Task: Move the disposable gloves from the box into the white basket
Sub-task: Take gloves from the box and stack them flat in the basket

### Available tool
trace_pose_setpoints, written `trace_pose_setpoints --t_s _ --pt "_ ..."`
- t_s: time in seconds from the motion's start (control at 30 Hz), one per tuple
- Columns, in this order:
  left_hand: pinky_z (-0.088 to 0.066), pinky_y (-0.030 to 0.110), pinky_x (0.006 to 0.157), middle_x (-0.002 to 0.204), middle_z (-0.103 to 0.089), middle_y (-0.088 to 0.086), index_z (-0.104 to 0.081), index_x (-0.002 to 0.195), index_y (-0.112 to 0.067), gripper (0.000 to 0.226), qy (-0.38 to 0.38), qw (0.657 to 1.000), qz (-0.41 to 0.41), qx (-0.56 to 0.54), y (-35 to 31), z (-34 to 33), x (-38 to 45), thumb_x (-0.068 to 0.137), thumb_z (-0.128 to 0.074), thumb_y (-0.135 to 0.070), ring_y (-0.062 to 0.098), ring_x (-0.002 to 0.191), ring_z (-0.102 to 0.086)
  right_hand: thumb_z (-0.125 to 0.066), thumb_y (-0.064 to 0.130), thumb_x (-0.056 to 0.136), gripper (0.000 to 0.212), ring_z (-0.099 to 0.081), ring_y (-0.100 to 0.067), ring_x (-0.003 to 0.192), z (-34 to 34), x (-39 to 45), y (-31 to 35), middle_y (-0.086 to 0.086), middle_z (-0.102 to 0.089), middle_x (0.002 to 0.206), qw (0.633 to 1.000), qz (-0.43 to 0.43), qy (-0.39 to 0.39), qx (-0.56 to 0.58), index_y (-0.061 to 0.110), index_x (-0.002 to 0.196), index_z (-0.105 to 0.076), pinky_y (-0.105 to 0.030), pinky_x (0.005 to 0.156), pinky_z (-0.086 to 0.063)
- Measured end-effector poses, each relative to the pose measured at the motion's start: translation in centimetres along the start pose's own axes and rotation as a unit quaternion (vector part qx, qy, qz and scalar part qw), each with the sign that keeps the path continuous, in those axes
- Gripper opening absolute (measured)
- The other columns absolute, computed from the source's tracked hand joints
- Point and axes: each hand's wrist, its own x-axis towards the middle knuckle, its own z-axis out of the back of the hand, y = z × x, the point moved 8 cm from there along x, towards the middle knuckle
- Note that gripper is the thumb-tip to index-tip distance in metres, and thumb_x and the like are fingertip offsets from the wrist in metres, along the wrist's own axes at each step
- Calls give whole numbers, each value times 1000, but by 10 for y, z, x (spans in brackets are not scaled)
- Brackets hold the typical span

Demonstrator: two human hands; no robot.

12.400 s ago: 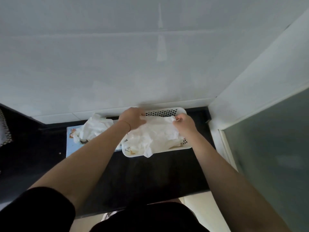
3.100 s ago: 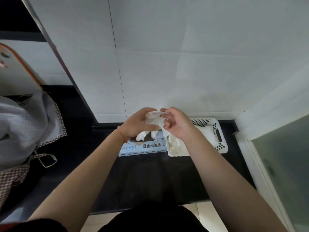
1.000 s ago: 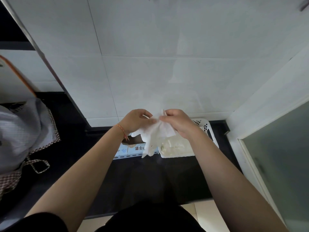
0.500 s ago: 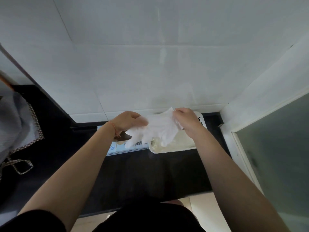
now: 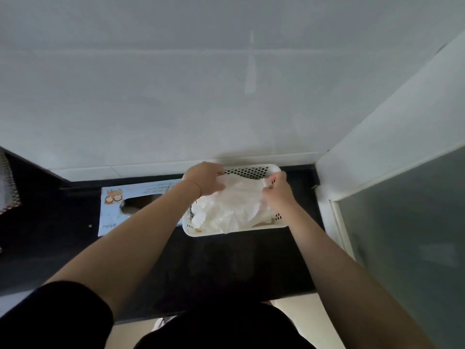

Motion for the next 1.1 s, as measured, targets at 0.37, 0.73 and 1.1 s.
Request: trace_pose_setpoints --t_s 0.37,0.73,1.1 --pt "-6 46 122 158 -26 5 -34 148 -23 62 -83 978 -137 136 -61 -68 -15 95 -40 -56 27 149 -15 -45 5 96 19 -57 -19 79 -12 14 6 0 -54 110 945 163 18 -281 16 111 -52 -34 66 -48" --pt "8 57 117 164 12 -6 5 154 -41 111 -21 990 -8 139 4 -97 -24 69 -51 -85 28 150 13 -56 5 94 53 -64 -23 103 -42 18 -7 -18 -52 127 858 192 -32 -476 -5 140 -31 -28 81 -54" --pt "8 61 114 161 25 -2 20 151 -38 108 32 985 6 167 7 -113 -13 75 -39 -86 32 147 23 -59 10 94 53 -63 -19 93 -50 18 -9 -17 -44 129 857 153 -17 -493 -1 140 -34 -29 75 -53"
